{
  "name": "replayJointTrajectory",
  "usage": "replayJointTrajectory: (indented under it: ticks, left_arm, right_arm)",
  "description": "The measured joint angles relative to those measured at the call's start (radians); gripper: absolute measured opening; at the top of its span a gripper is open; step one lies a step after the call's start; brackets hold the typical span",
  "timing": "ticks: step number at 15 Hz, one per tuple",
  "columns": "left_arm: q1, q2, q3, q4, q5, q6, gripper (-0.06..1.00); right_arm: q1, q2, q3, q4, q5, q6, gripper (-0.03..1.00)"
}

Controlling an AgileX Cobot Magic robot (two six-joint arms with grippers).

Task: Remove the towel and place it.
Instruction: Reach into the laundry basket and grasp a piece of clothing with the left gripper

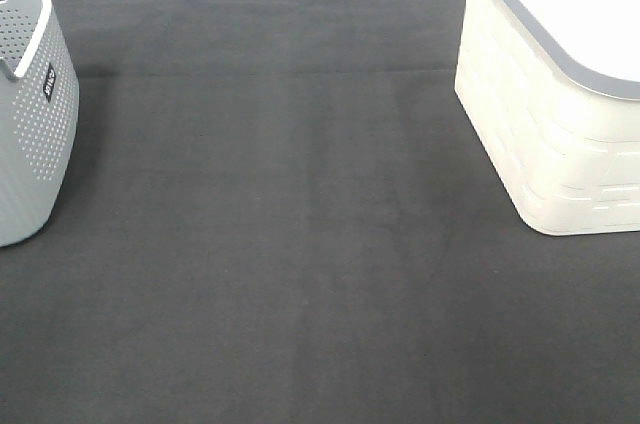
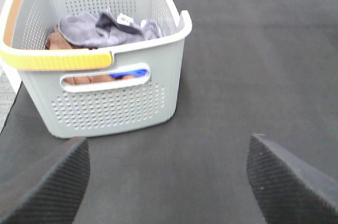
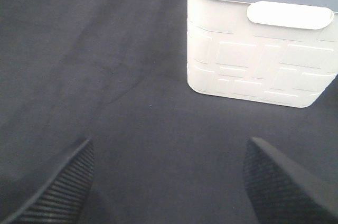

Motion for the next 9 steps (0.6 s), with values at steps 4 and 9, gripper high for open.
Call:
replayJointTrajectory:
  ticks: [4,9]
  left_arm:
    - [0.000,0.098,-0.011,0.039,-0.060,-0.039,0.76]
    - [0.000,0.364,-0.011,0.050,-0.256,-0.123,0.75]
  right_arm:
    - [0.000,0.000,0.000,0.000,0.000,0.000,0.76]
    - [0.000,0.000,0.000,0.000,0.000,0.000,0.76]
